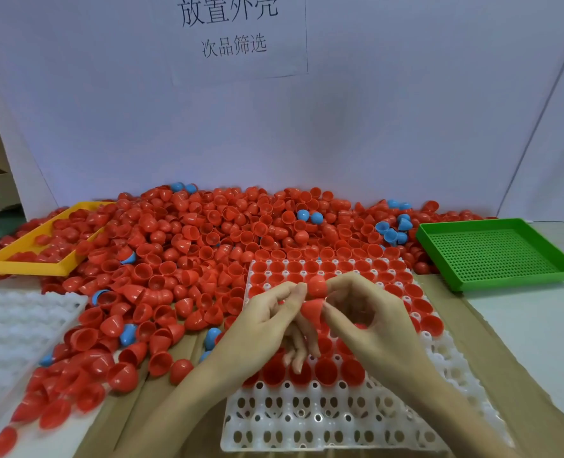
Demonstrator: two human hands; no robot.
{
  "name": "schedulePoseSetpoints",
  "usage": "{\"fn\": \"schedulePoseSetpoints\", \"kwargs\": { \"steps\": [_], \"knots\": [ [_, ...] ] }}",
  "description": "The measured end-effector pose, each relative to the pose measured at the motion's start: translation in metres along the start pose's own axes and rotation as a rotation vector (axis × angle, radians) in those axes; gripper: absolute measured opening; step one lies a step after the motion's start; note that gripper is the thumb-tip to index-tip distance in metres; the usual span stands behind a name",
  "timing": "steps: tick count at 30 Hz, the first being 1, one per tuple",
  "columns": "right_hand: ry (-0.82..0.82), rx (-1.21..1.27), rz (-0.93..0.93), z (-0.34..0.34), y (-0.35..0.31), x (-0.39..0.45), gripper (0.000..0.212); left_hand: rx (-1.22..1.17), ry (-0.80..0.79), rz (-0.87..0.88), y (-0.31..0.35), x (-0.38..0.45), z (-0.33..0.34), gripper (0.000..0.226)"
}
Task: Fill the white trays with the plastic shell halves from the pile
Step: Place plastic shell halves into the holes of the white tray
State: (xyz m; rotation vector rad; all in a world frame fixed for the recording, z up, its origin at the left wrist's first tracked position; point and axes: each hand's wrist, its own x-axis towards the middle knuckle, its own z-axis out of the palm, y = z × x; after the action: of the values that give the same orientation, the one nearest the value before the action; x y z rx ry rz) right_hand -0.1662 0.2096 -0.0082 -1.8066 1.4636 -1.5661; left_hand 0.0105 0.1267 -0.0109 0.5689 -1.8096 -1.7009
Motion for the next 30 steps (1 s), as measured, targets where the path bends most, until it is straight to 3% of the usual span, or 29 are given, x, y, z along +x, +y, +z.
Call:
{"fn": "schedulePoseSetpoints", "kwargs": {
  "steps": [3,8,17,26,30],
  "knots": [
    [-0.084,-0.116,0.067,-0.019,0.004,0.008,0.016,0.033,0.095,0.049,0.0,0.001,-0.004,0.035],
    [-0.412,-0.288,0.229,-0.062,0.011,0.014,0.012,0.12,0.27,0.082,-0.002,0.005,-0.024,0.036],
    [-0.552,-0.365,0.267,-0.086,0.015,0.013,0.014,0.409,0.464,0.161,-0.019,0.012,-0.057,0.03],
    [-0.672,-0.396,0.279,-0.094,0.007,0.011,0.013,0.589,0.374,0.27,-0.022,0.01,-0.053,0.02],
    [-0.545,-0.439,0.248,-0.088,0.01,0.01,0.005,0.665,0.34,0.288,-0.022,0.013,-0.05,0.018]
  ]
}}
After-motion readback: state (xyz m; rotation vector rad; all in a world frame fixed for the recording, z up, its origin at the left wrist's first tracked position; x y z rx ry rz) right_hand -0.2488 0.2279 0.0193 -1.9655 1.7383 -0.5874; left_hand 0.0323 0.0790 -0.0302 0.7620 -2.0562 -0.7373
